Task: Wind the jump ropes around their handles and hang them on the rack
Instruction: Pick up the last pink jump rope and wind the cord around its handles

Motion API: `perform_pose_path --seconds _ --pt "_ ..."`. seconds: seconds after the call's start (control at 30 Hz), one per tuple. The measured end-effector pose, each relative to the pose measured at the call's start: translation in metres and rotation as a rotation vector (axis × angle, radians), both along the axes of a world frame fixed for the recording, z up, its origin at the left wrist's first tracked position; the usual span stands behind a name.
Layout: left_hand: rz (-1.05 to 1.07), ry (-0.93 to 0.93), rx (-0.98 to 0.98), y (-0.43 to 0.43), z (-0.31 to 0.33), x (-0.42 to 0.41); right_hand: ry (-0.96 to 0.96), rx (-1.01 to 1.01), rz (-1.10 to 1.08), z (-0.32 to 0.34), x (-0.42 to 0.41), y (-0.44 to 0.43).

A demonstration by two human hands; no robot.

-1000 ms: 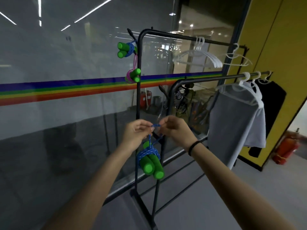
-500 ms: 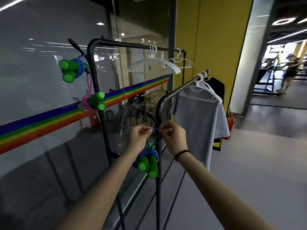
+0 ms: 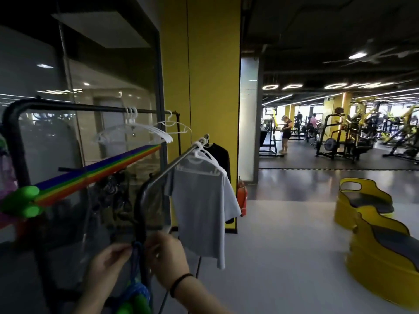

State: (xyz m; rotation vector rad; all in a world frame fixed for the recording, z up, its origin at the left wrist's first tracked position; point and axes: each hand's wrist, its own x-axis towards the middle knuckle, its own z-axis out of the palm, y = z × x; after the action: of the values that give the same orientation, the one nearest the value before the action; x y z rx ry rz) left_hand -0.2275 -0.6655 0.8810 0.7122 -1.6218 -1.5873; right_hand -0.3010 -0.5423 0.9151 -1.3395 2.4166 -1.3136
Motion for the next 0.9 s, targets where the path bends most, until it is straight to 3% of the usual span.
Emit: perform_pose_path --seconds 0.27,0.53,0.73,0.9 --pt "0.199 -0.068 -0.131 0.072 0.008 0.033 -0.068 -0.045 0.209 -0.024 -0.006 0.029" --pt "0.468 -0.043 -0.028 0.207 -0.039 0.073 -0.093 0.019 0.589 -0.062 0.009 0.121" --pt "0.695 -0.052 0.099 0.334 -0.077 0.122 -0.206 0.189 0.881 -0.112 0.046 0.203" --pt "0.766 -0.129 0.168 0.416 -0.112 0.158 -0.305 0.321 1.033 -0.134 0.079 0.273"
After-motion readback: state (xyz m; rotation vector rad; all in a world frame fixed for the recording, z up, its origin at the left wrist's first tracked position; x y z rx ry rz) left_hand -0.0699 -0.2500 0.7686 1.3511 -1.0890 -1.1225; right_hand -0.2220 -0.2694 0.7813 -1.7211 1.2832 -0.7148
